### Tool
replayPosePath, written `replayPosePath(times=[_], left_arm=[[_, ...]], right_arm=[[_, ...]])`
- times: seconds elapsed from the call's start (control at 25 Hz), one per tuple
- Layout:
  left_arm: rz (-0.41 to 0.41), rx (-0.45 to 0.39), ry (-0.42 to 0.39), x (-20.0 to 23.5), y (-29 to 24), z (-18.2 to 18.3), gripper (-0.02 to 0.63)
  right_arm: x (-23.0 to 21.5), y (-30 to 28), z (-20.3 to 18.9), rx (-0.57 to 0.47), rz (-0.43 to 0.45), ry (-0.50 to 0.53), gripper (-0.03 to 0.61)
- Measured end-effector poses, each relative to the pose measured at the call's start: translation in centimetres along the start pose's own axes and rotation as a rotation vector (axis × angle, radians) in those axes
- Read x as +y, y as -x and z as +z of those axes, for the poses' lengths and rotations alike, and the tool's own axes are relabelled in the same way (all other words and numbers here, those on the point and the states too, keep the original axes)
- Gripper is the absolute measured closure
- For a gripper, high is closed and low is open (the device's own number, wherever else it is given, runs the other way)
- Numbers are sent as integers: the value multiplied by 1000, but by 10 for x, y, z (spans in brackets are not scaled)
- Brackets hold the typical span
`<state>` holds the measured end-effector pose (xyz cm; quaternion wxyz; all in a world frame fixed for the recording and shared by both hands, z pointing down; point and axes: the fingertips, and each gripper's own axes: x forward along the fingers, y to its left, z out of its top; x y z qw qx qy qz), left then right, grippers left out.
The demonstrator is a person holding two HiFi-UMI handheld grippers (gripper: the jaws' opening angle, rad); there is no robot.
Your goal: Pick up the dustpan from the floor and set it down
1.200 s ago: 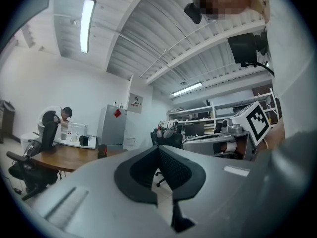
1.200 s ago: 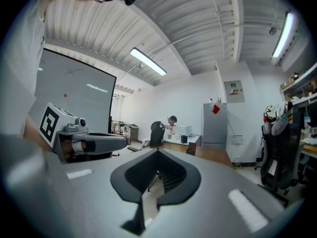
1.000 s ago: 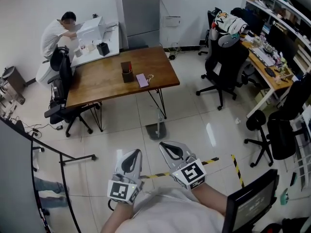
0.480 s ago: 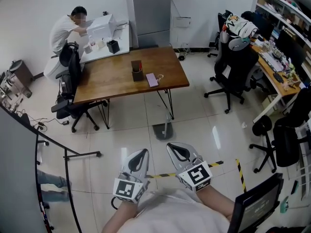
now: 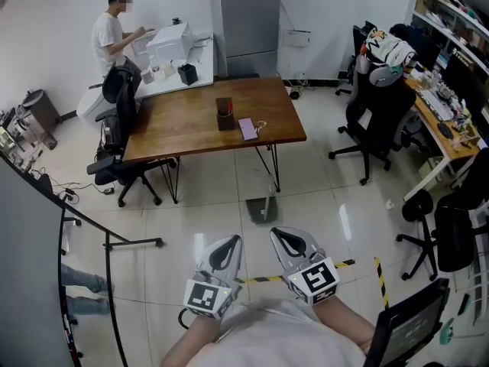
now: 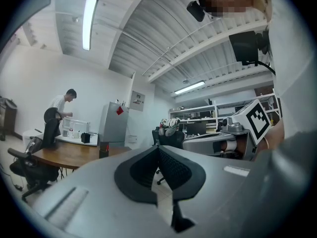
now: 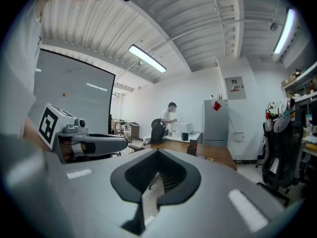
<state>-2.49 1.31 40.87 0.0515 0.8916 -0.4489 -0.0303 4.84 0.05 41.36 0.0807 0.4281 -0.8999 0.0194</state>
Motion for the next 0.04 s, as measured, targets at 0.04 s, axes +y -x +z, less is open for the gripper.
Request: replayPosePath(times=[0.04], left_arm=[[-3,1,1,0,-1,-3,601]], right_arm=[[-1,0,0,1,-2,-1,577]])
